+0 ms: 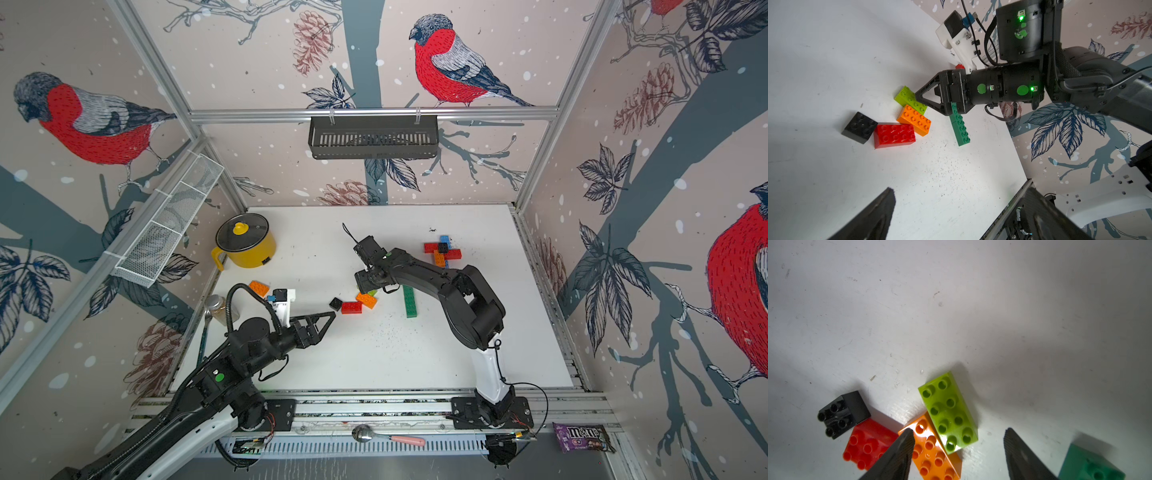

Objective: Assemble a small pinwheel with lego
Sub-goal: Move the lego brick at the center of the board.

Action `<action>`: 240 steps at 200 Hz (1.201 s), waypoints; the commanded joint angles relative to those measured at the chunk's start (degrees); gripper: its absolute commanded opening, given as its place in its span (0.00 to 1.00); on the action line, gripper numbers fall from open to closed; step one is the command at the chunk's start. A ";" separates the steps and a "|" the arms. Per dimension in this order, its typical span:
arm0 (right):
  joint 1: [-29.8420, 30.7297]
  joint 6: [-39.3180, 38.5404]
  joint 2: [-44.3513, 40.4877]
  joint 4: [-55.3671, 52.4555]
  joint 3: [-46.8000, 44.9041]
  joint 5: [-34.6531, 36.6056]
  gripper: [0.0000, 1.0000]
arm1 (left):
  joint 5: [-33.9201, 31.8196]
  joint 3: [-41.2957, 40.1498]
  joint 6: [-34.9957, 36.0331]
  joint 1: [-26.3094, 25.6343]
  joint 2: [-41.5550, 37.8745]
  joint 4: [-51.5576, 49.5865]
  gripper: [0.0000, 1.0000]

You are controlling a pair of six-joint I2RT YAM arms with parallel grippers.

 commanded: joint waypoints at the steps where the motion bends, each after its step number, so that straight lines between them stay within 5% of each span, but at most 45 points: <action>1: 0.36 -1.29 2.64 -1.51 2.84 -0.98 0.70 | -1.27 -0.44 -0.99 0.09 0.28 -0.80 0.97; 54: 0.67 -0.88 6.48 -2.65 5.55 -0.18 0.70 | 0.15 -0.96 -0.39 0.07 5.64 3.49 0.97; 165: -3.96 1.70 4.35 -2.60 1.84 3.56 0.34 | 1.87 -1.61 1.99 0.07 10.39 10.64 0.97; 208: -7.04 4.48 0.39 -0.47 -5.34 4.95 0.34 | 5.03 -0.82 1.56 0.07 16.26 15.40 0.97; 240: -7.15 5.21 -0.42 0.56 -6.93 3.91 0.46 | 6.22 -0.41 1.29 0.07 19.14 16.90 0.97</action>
